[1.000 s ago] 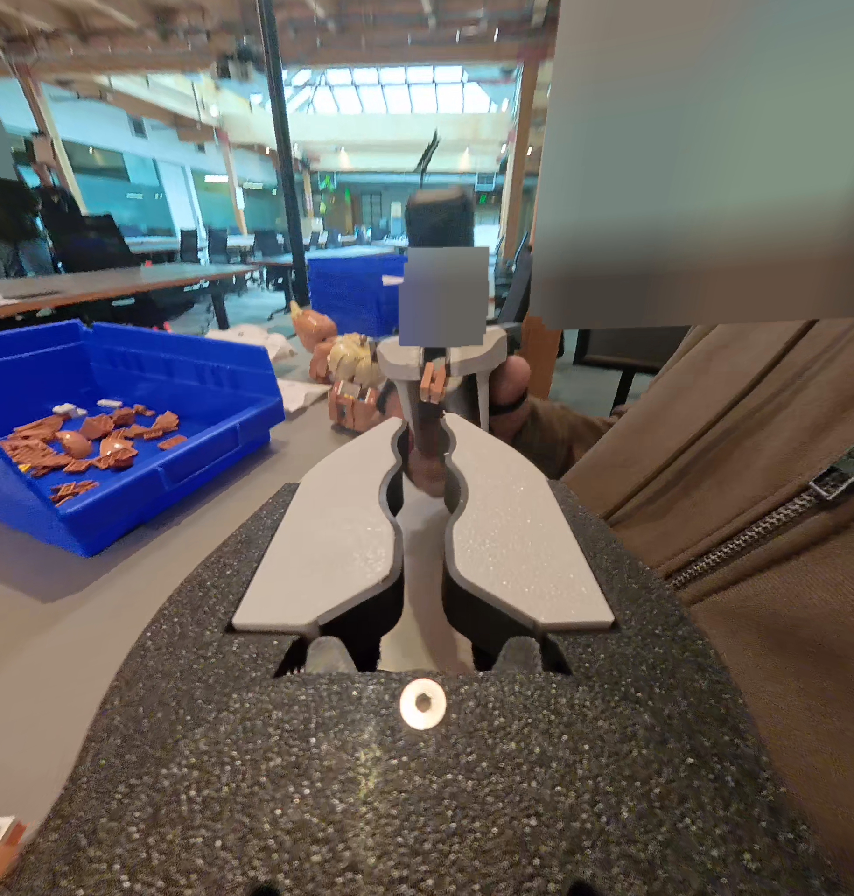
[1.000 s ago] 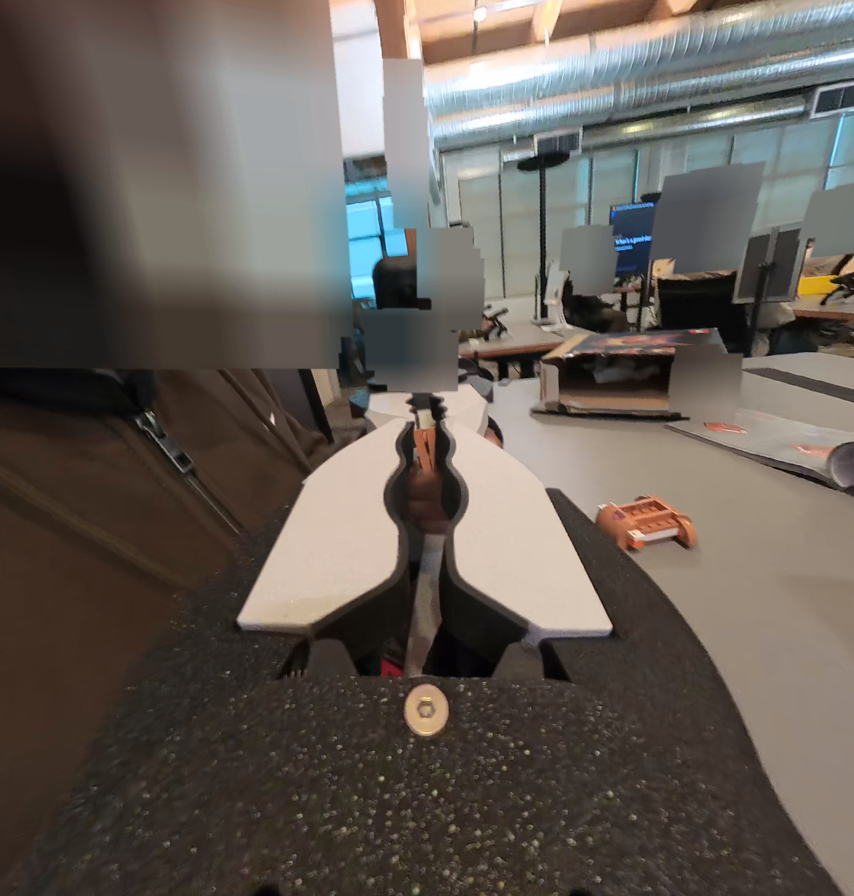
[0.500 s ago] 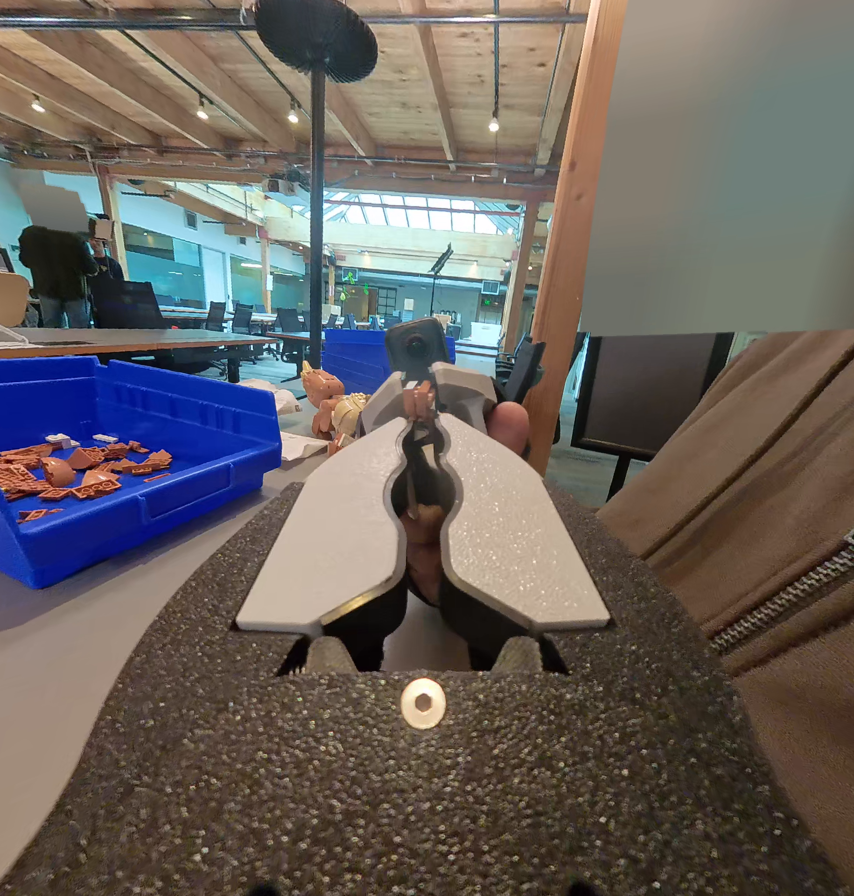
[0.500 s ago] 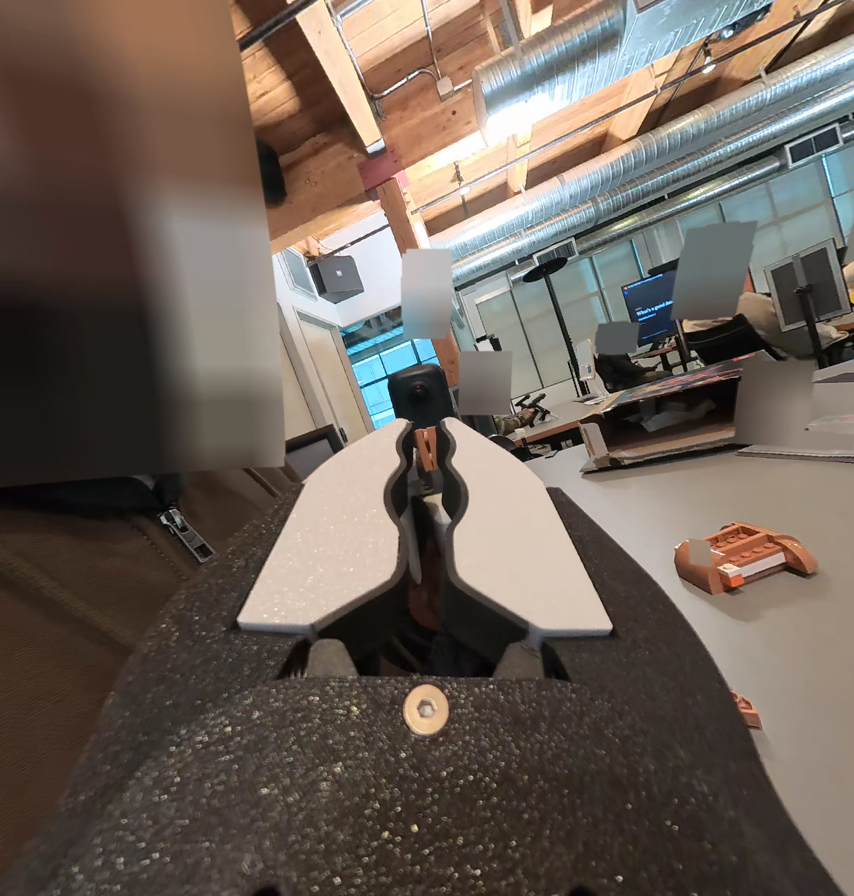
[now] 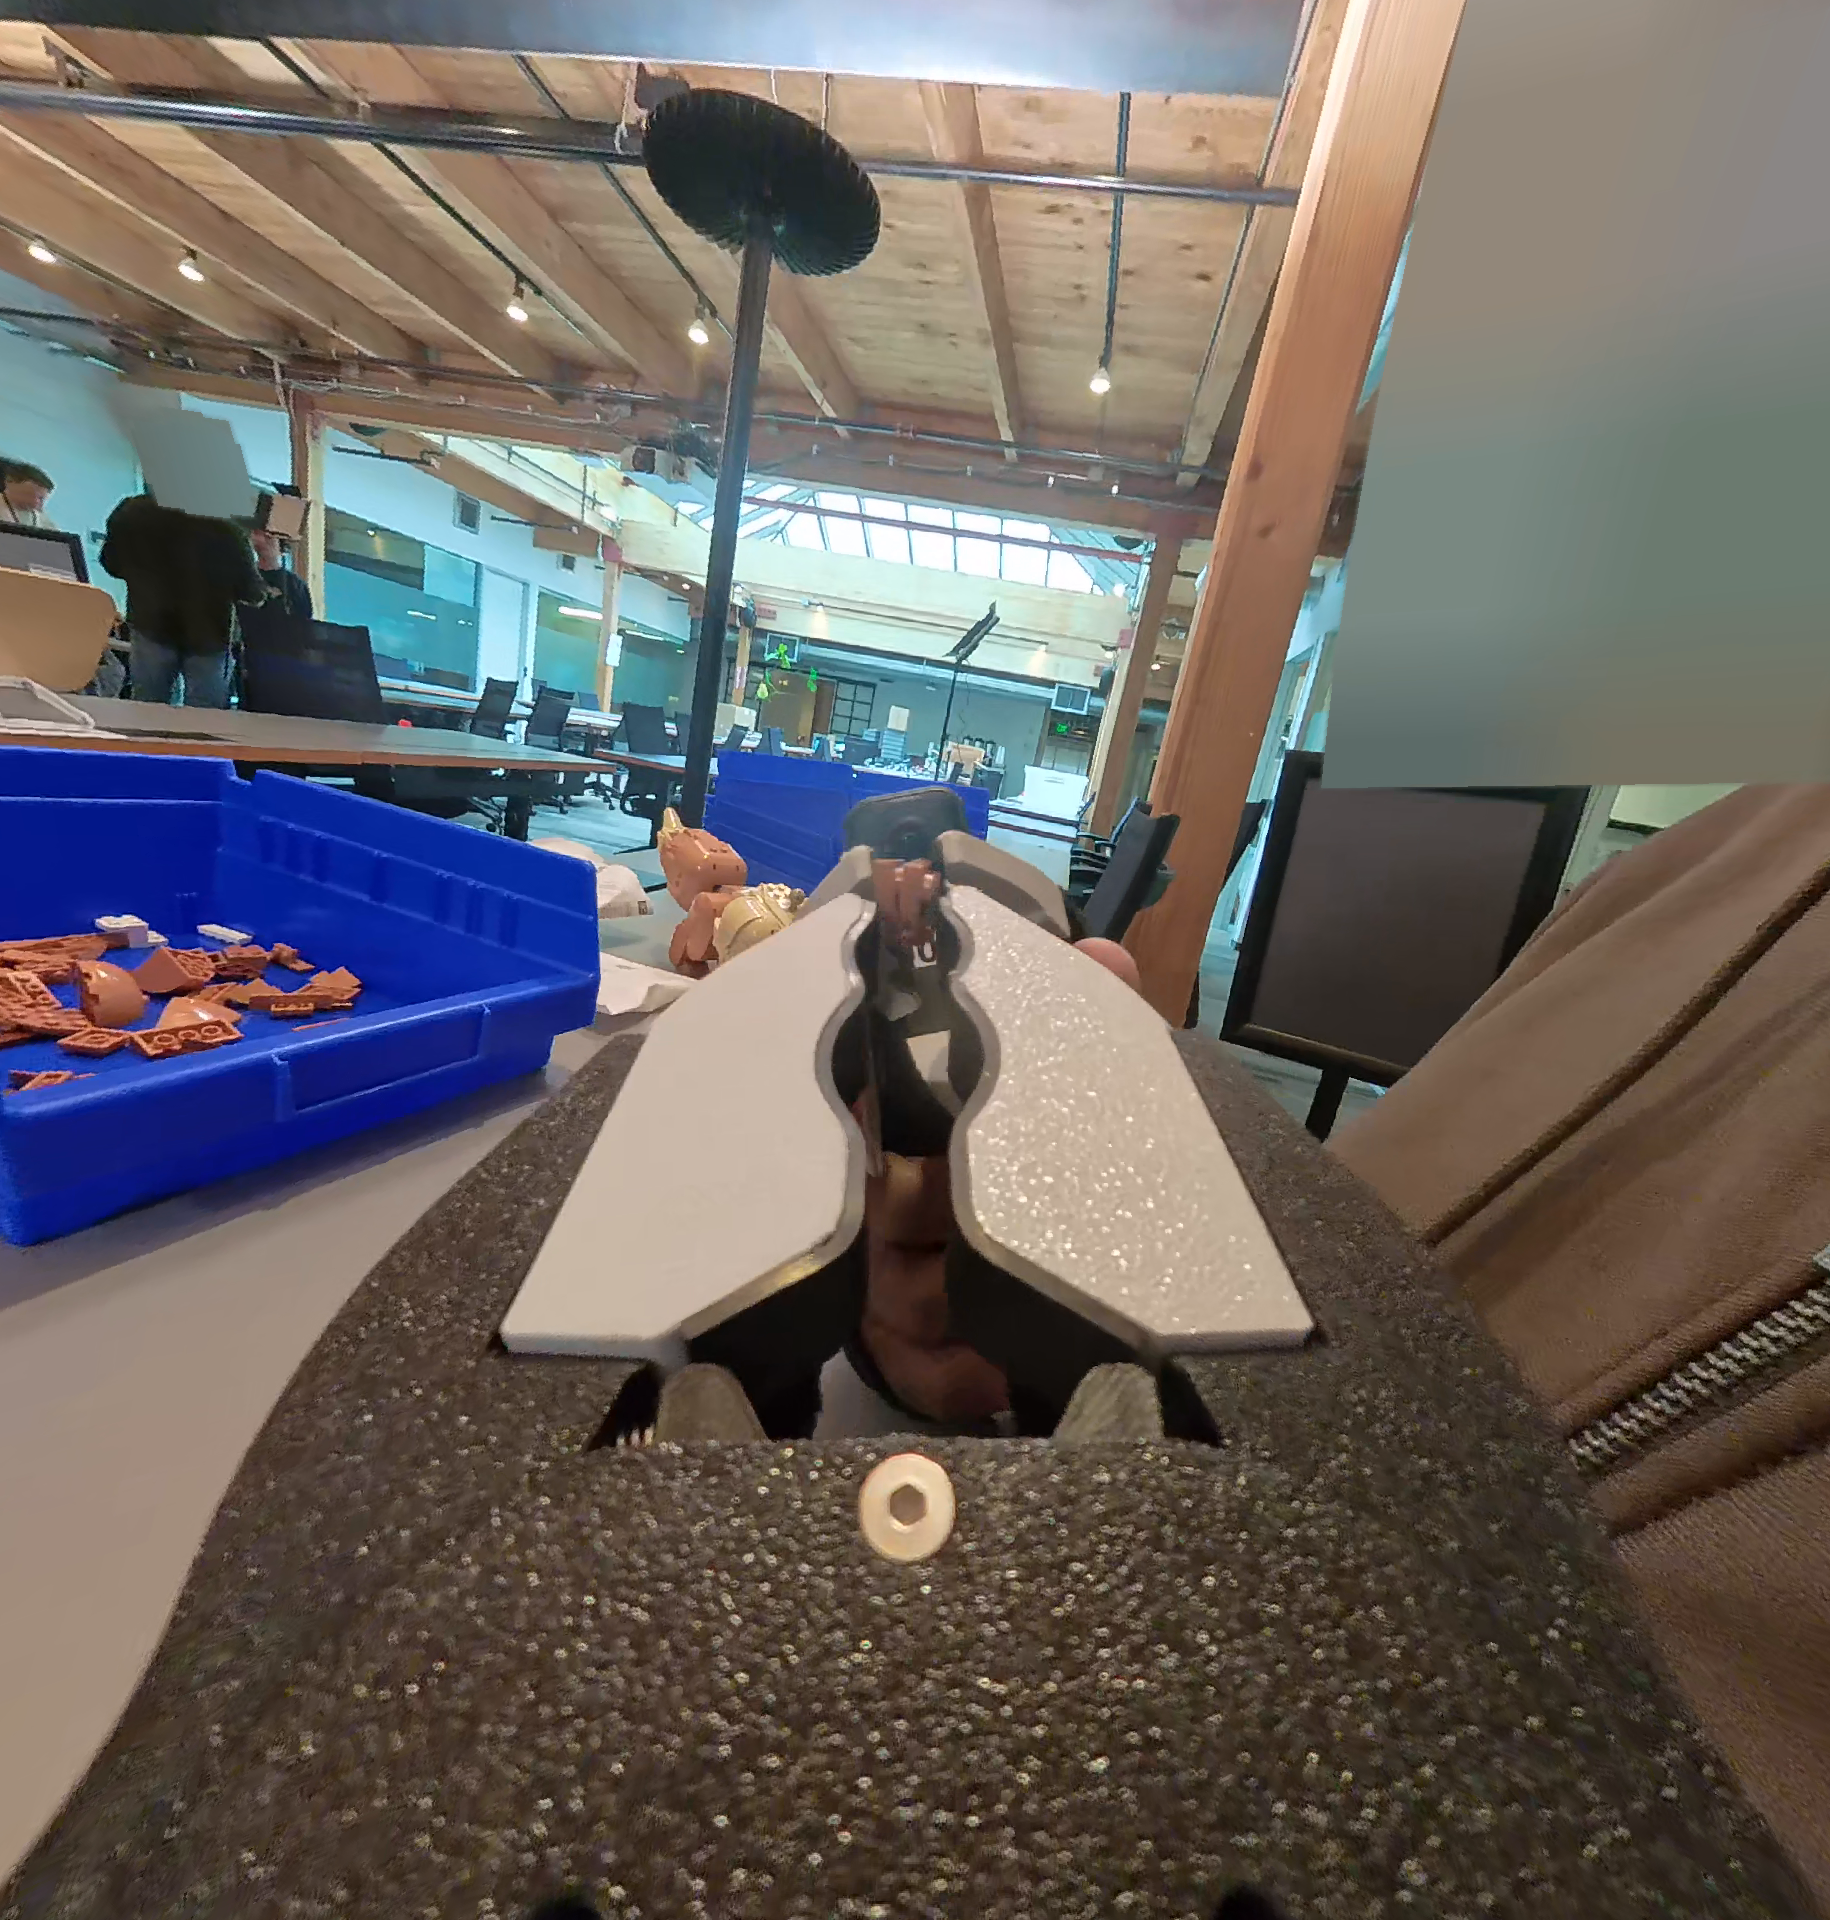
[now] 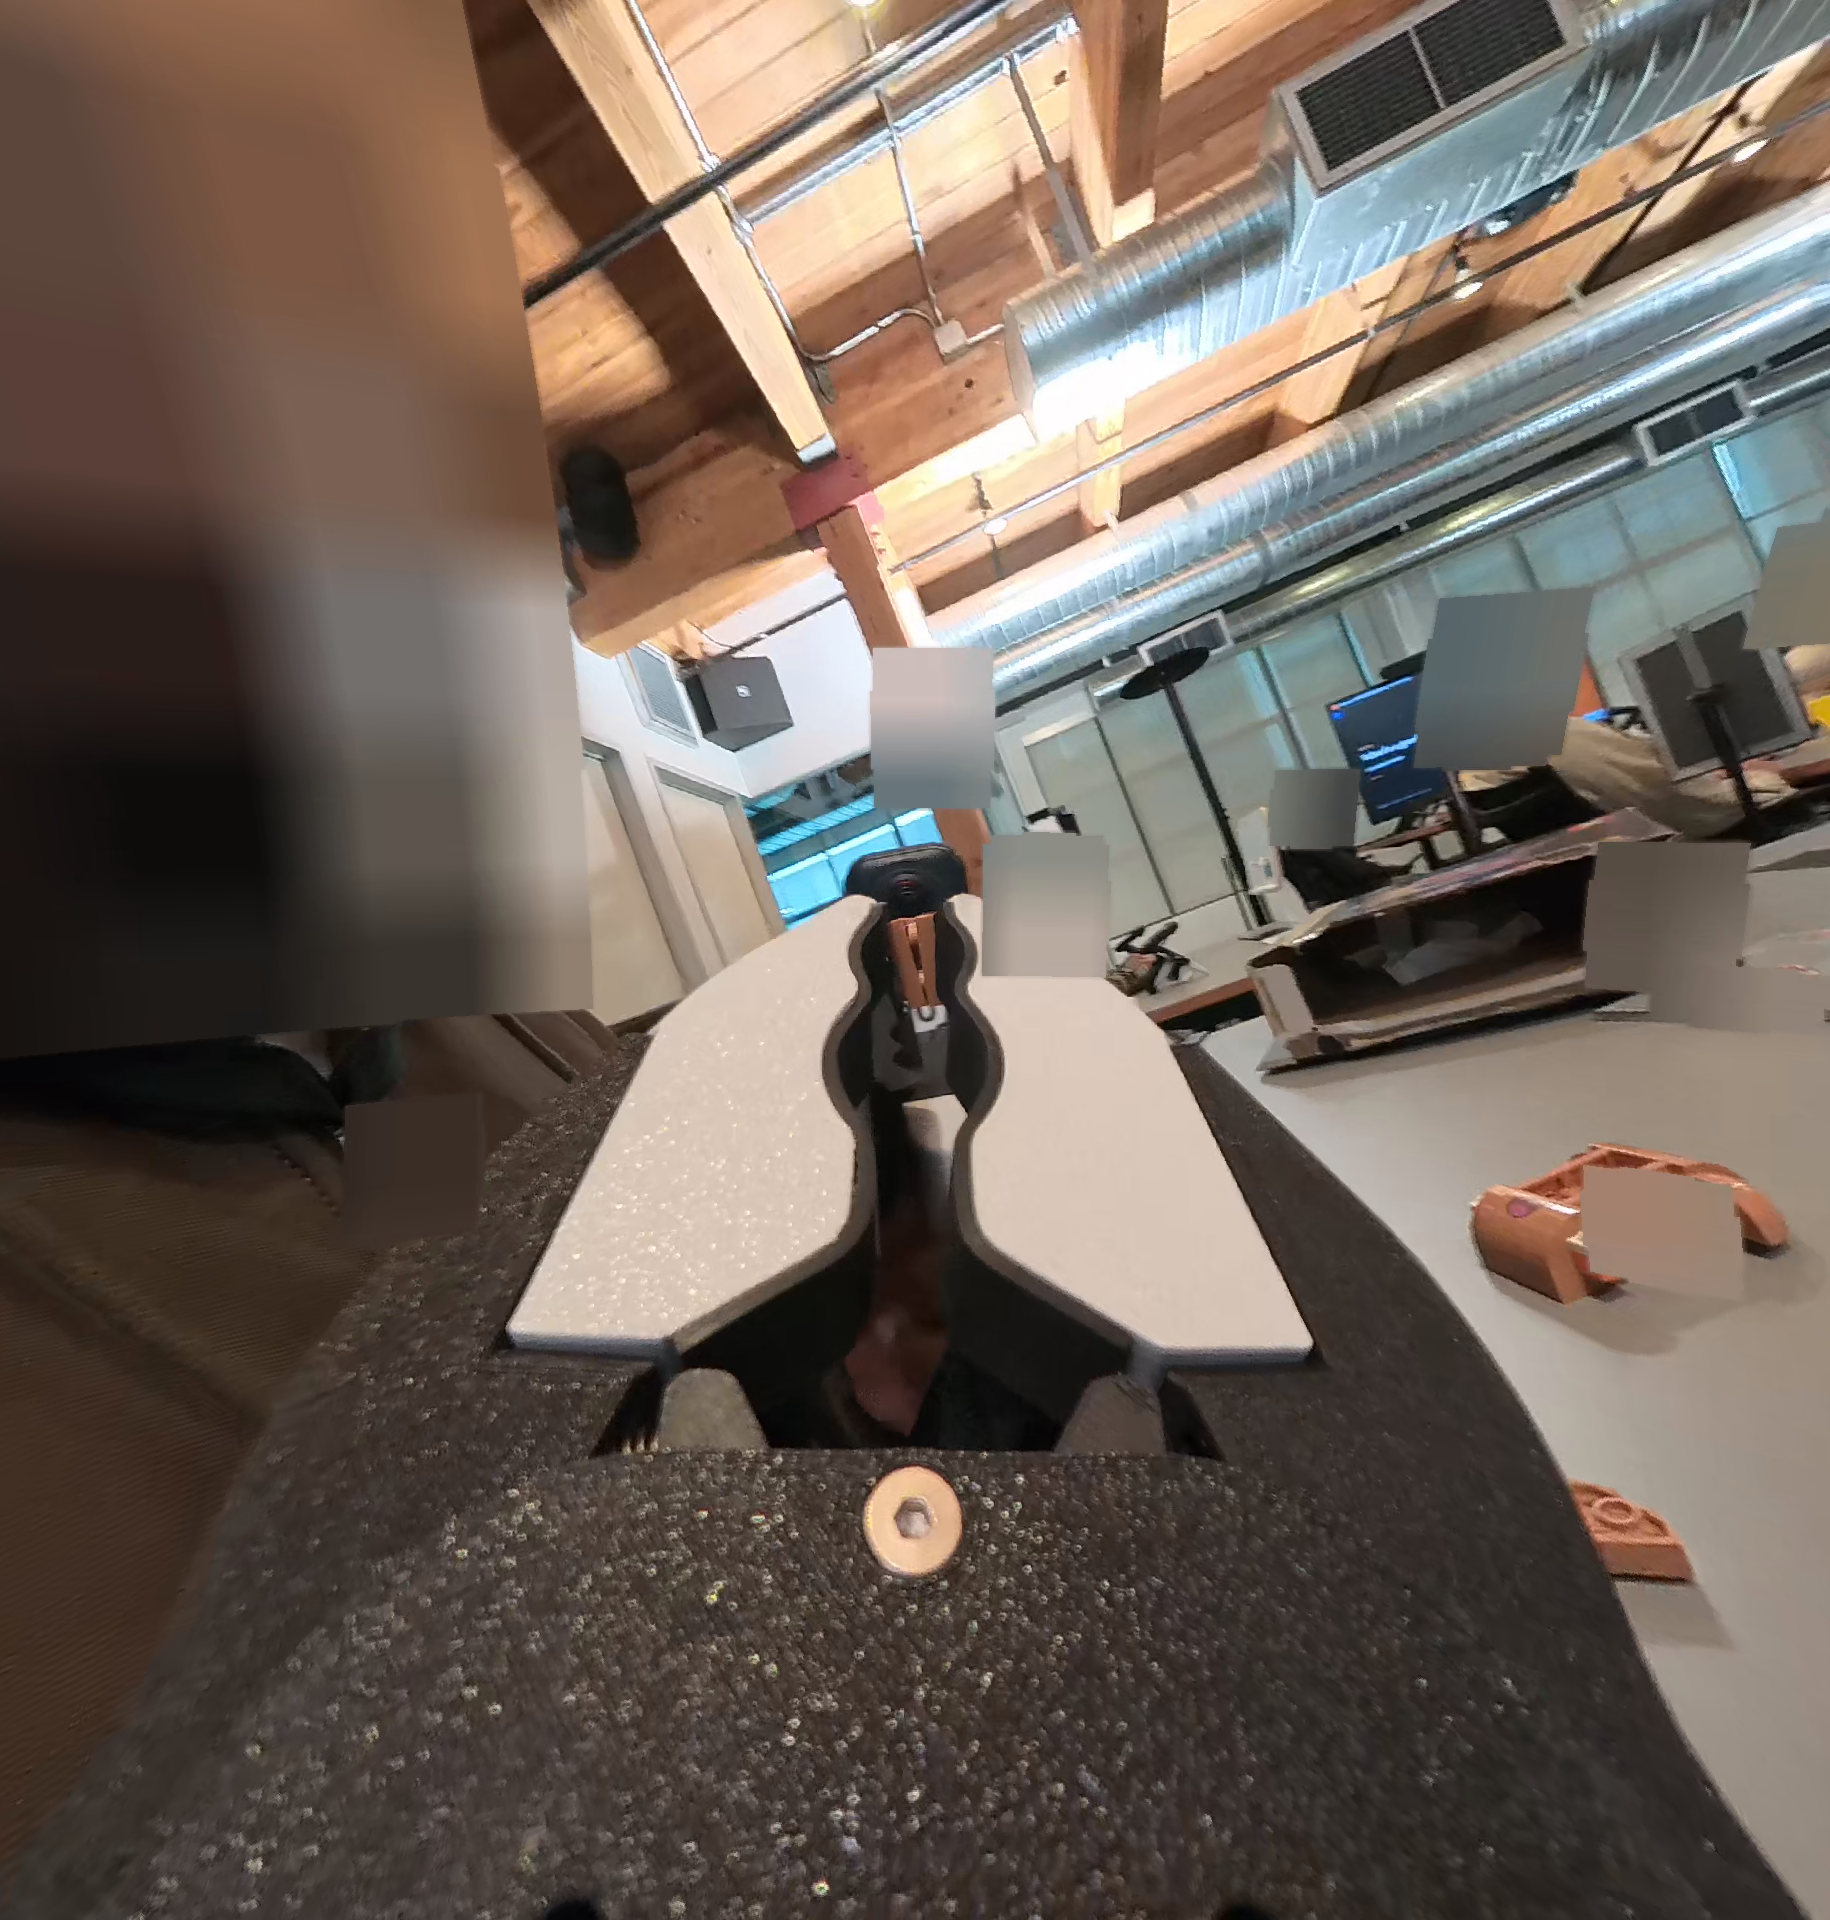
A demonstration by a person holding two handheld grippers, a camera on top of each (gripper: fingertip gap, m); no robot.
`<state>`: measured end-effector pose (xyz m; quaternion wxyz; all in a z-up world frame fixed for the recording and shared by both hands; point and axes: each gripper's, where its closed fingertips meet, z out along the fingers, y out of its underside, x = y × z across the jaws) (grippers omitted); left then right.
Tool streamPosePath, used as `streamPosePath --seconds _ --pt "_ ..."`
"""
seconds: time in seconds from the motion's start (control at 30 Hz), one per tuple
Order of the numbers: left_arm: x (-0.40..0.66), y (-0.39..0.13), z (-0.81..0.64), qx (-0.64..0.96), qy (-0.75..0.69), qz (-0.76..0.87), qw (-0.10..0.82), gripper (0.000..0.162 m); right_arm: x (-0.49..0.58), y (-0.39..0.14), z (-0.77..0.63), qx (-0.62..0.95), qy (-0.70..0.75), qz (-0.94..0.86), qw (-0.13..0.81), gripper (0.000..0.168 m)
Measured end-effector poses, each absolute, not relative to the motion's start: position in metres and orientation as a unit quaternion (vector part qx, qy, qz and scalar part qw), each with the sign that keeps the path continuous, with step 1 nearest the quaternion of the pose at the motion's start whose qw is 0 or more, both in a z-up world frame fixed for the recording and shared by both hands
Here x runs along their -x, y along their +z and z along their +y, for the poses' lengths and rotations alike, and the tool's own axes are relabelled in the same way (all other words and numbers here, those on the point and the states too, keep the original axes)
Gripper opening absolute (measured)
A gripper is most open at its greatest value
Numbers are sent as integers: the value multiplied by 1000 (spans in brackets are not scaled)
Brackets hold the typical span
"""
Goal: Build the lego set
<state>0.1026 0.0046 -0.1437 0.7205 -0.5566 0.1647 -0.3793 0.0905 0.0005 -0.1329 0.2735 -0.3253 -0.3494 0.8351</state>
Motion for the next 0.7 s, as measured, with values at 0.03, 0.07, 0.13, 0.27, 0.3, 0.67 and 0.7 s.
streamPosePath --seconds 0.03,0.07,0.13,0.27,0.3,0.67,0.7 --pt "-103 -144 4 556 -375 165 723 10 -91 -133 0 325 832 -352 279 9" --pt "-103 -144 4 557 -369 167 725 9 -91 -133 0 324 828 -357 286 9" --pt "-101 -146 5 564 -342 174 731 8 -89 -135 0 331 811 -370 309 9" --pt "-98 -149 5 577 -246 204 751 8 -89 -139 0 340 762 -414 363 11" --pt "-98 -149 4 578 -223 214 755 8 -90 -139 -2 339 752 -426 372 11" --pt "-105 -150 -1 564 -130 266 771 8 -97 -143 -9 330 730 -470 371 11" --pt "-106 -150 -1 562 -125 270 772 8 -98 -143 -10 327 730 -471 372 11"
